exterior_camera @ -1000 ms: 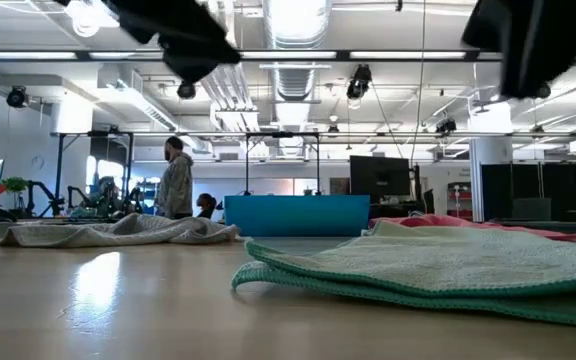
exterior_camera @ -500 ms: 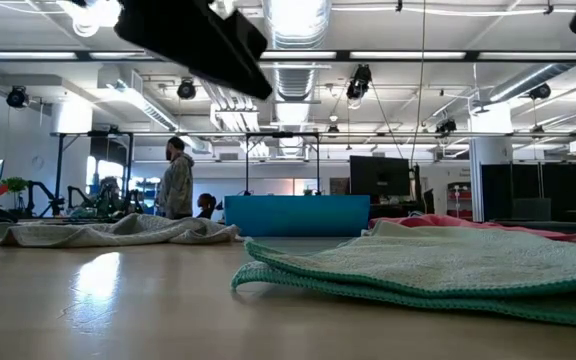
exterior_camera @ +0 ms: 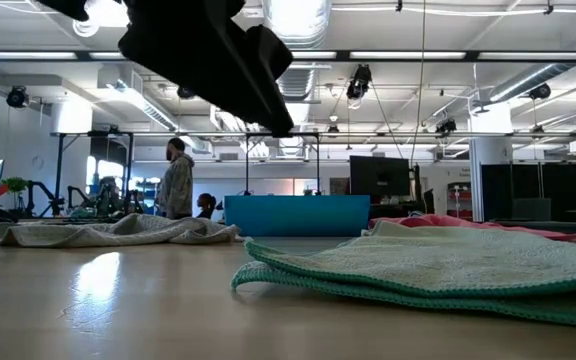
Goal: Fold microfiber towels
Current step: Fold the green microfiber cloth
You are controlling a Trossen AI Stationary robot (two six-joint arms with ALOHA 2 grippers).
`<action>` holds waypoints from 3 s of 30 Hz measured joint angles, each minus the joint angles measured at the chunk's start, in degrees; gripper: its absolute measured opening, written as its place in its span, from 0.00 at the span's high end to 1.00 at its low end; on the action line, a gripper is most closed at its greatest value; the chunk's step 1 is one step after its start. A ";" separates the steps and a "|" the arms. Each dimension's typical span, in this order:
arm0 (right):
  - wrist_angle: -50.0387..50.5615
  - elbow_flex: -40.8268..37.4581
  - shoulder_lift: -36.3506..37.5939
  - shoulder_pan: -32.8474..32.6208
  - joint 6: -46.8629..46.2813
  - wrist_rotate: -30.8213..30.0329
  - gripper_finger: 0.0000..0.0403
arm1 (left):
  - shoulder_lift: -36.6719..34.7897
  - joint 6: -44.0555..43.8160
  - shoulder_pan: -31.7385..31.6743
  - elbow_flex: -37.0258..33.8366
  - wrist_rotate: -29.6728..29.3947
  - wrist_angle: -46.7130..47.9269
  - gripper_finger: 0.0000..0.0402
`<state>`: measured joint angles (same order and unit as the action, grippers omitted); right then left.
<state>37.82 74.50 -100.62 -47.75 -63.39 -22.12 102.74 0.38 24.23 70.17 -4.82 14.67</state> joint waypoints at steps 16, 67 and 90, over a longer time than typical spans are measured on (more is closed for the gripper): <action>-9.65 0.07 -6.21 0.01 12.90 -0.53 0.73 | 7.43 4.66 3.85 1.68 0.05 -0.51 0.69; -0.01 11.22 -11.37 2.21 5.91 5.26 0.98 | 6.94 1.42 3.59 3.79 4.23 -0.96 1.00; 22.24 30.76 -11.63 -0.22 -1.59 1.71 0.98 | 1.16 -6.00 7.84 12.74 -1.03 12.45 1.00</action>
<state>60.06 105.26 -112.25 -47.97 -64.97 -20.41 103.90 -5.62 32.06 82.91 -5.85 27.12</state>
